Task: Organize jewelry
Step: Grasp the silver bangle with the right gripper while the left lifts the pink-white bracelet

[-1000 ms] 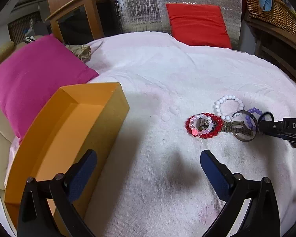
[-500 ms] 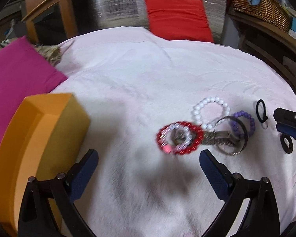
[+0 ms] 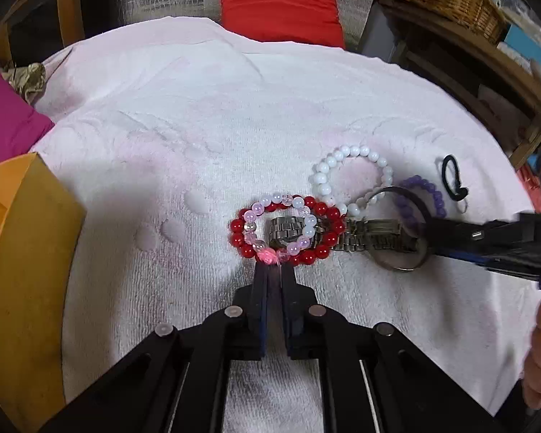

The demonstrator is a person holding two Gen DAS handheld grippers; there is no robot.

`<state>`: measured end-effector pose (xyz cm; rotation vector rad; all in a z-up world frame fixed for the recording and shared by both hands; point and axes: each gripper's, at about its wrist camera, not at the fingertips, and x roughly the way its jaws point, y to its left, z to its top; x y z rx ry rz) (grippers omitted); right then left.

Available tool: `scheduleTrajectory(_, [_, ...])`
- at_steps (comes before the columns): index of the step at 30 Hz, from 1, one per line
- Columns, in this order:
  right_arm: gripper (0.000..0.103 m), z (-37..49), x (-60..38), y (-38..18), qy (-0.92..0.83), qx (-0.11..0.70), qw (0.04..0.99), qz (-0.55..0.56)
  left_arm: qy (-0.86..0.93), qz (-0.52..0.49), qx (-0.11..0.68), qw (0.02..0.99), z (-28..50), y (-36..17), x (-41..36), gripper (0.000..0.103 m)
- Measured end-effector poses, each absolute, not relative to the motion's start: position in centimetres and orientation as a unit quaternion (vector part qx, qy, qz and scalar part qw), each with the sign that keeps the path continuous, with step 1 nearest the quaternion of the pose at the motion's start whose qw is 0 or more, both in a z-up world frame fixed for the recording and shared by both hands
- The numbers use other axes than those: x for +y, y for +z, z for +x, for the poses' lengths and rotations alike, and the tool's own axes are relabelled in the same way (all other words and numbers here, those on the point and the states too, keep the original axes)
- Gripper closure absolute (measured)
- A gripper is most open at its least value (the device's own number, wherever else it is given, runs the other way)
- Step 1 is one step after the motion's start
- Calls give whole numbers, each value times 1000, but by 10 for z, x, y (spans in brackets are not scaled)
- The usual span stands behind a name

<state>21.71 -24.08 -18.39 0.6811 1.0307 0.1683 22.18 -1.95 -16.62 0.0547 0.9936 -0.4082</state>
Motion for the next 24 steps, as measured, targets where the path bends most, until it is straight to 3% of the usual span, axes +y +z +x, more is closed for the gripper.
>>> scheduleTrajectory(1, [90, 217, -241, -185, 75, 481, 813, 320, -197, 20, 474, 858, 222, -166, -17, 98])
scheduleTrajectory(2, [93, 217, -241, -185, 75, 479, 812, 325, -198, 19, 474, 858, 225, -166, -15, 99])
scheduleTrajectory(12, [94, 194, -261, -167, 76, 449, 827, 330, -169, 35, 436, 883, 210, -143, 4, 99])
scheduleTrajectory(13, [94, 192, -263, -167, 76, 451, 825, 332, -171, 38, 437, 882, 213, -145, 3, 93])
scheduleTrajectory(15, [94, 185, -269, -166, 76, 454, 823, 333, -175, 34, 442, 879, 217, -147, -1, 63])
scheduleTrajectory(16, [94, 183, -271, -166, 76, 457, 821, 334, -172, 31, 442, 880, 219, -147, -3, 38])
scheduleTrajectory(17, [94, 180, -272, -165, 75, 457, 820, 335, -170, 31, 437, 883, 220, -144, -4, 31])
scheduleTrajectory(24, [94, 175, -286, -168, 74, 466, 812, 343, -166, 28, 454, 875, 236, -161, -19, 31])
